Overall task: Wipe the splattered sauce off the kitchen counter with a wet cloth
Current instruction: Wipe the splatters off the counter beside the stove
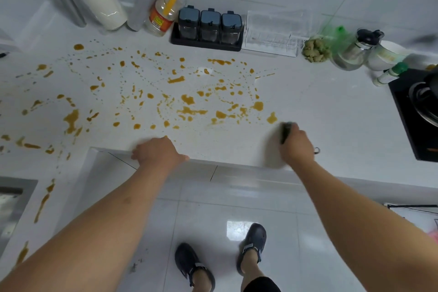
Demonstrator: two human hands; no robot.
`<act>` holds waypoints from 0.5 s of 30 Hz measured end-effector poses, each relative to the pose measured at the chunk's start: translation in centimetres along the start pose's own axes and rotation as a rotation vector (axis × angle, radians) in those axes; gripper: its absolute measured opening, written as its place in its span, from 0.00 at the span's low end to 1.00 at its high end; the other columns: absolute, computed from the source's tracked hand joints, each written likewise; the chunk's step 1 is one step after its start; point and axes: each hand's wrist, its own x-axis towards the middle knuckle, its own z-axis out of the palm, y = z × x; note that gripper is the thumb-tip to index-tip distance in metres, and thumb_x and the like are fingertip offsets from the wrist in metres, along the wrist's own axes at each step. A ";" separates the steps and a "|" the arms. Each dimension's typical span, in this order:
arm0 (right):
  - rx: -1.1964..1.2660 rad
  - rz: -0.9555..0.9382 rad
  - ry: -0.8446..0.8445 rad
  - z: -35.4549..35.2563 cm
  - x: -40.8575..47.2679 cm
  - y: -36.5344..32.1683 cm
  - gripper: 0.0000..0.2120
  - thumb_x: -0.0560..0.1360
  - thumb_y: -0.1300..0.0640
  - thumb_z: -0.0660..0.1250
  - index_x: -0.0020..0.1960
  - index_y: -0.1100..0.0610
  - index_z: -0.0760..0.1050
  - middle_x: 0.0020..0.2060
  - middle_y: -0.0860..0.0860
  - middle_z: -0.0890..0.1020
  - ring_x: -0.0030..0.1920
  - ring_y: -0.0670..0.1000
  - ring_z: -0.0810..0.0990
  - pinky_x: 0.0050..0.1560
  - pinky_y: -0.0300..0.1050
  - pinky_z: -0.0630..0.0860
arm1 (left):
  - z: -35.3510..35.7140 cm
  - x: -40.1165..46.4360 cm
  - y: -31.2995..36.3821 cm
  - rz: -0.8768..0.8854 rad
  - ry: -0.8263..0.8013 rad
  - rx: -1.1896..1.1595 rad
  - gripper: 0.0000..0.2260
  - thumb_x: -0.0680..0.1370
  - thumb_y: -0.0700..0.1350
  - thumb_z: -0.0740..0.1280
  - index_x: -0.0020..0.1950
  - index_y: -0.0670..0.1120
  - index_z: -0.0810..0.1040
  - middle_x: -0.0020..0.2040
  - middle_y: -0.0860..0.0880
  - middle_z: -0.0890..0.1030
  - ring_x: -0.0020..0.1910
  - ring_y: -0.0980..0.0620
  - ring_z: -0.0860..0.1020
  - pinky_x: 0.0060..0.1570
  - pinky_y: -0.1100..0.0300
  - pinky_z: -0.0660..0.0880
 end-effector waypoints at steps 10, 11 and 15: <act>-0.084 -0.280 -0.043 0.3 -1.4 1.2 0.33 0.73 0.65 0.61 0.76 0.52 0.61 0.59 0.57 0.75 0.49 0.61 0.76 0.44 0.50 0.73 | -0.5 -1.0 0.7 -0.105 -0.112 -0.017 0.43 0.67 0.78 0.64 0.68 0.46 0.78 0.67 0.38 0.77 0.66 0.32 0.75 0.66 0.38 0.74; -0.084 -0.338 -0.071 0.1 -1.2 1.7 0.33 0.73 0.66 0.61 0.76 0.50 0.61 0.58 0.56 0.76 0.47 0.60 0.77 0.42 0.48 0.71 | -0.8 -1.7 1.1 -0.148 -0.134 -0.044 0.44 0.70 0.75 0.65 0.75 0.44 0.72 0.76 0.34 0.68 0.73 0.29 0.67 0.71 0.36 0.68; -0.135 -0.352 -0.037 -1.5 3.3 6.5 0.23 0.81 0.56 0.59 0.75 0.48 0.69 0.54 0.56 0.76 0.55 0.62 0.76 0.47 0.47 0.69 | -1.0 -4.2 4.0 -0.283 -0.108 -0.237 0.51 0.77 0.59 0.69 0.82 0.32 0.42 0.81 0.28 0.37 0.81 0.27 0.45 0.79 0.36 0.54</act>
